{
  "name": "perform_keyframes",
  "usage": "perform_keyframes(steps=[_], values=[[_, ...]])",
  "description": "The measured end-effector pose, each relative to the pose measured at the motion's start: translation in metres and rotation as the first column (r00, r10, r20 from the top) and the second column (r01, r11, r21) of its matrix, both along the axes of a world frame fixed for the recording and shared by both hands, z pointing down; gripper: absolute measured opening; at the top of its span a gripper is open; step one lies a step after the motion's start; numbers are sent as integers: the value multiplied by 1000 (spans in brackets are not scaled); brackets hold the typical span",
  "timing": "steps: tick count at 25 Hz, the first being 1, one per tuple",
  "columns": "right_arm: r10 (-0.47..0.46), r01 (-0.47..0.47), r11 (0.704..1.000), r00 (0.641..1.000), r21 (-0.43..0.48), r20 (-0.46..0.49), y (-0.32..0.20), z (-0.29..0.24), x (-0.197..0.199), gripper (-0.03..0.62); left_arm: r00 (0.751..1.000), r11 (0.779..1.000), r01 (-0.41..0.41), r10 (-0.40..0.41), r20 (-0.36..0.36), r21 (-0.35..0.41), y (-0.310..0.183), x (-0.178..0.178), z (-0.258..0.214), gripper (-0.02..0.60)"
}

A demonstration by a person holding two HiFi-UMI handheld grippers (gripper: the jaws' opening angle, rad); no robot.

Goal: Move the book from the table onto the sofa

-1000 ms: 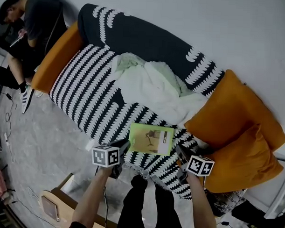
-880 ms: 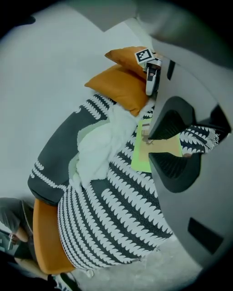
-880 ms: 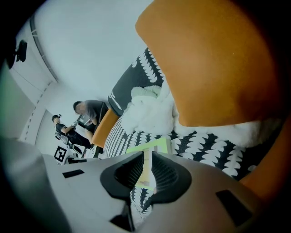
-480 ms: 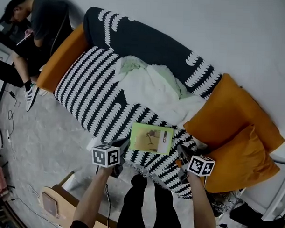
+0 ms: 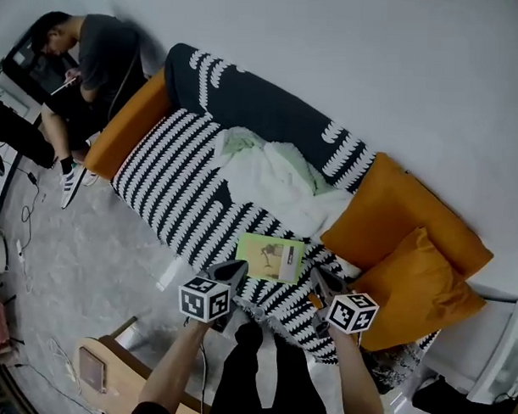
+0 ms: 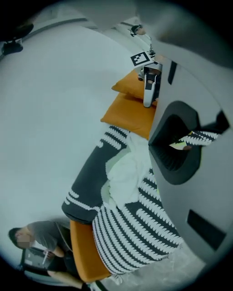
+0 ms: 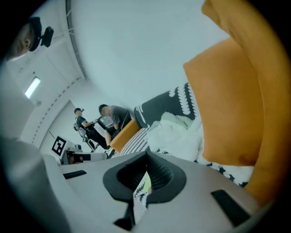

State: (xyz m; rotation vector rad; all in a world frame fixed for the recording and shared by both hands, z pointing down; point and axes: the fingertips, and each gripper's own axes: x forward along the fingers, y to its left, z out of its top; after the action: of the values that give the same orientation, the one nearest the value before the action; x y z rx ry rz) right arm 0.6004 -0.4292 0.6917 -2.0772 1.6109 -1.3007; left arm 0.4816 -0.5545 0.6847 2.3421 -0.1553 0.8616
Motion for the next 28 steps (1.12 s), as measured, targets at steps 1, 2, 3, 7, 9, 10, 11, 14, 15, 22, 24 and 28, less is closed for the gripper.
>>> perform_keyframes(steps=[1,2,3,7,9,10,11,14,15,22,24,28], values=[[-5,6,1000,1000,21,-25,-1,-18,-3,21,1000,1000,-1,2,-24,19,5,2,-18,14],[-10,13,999,999,44,-52,-2,-37,-6,21,999,999,1,1,-52,38,8,4,-38,14],[-16,22,998,997,66,-82,-4,-58,-8,21,997,998,7,-2,-81,57,11,6,-58,14],[-40,70,986,981,153,-188,-4,-140,-25,21,981,985,41,-9,-191,166,25,6,-141,12],[-42,86,977,974,197,-221,-1,-177,-33,21,973,969,51,6,-229,243,34,5,-178,12],[-40,93,971,971,219,-235,0,-194,-38,21,969,959,55,16,-247,279,39,5,-196,12],[-38,99,966,968,239,-249,1,-211,-42,21,963,949,60,26,-267,308,43,5,-214,12],[-39,128,951,953,281,-301,7,-260,-59,21,946,930,76,46,-320,360,59,2,-266,12],[-41,140,946,946,293,-320,9,-274,-64,21,940,925,79,55,-335,372,64,1,-281,12],[-20,198,906,903,374,-430,26,-360,-88,21,901,901,101,96,-423,421,98,-9,-364,12],[0,201,894,893,401,-450,27,-378,-92,21,890,897,109,104,-443,429,102,-12,-379,12],[19,226,875,868,429,-496,32,-405,-100,21,877,889,121,113,-467,443,112,-17,-400,12]])
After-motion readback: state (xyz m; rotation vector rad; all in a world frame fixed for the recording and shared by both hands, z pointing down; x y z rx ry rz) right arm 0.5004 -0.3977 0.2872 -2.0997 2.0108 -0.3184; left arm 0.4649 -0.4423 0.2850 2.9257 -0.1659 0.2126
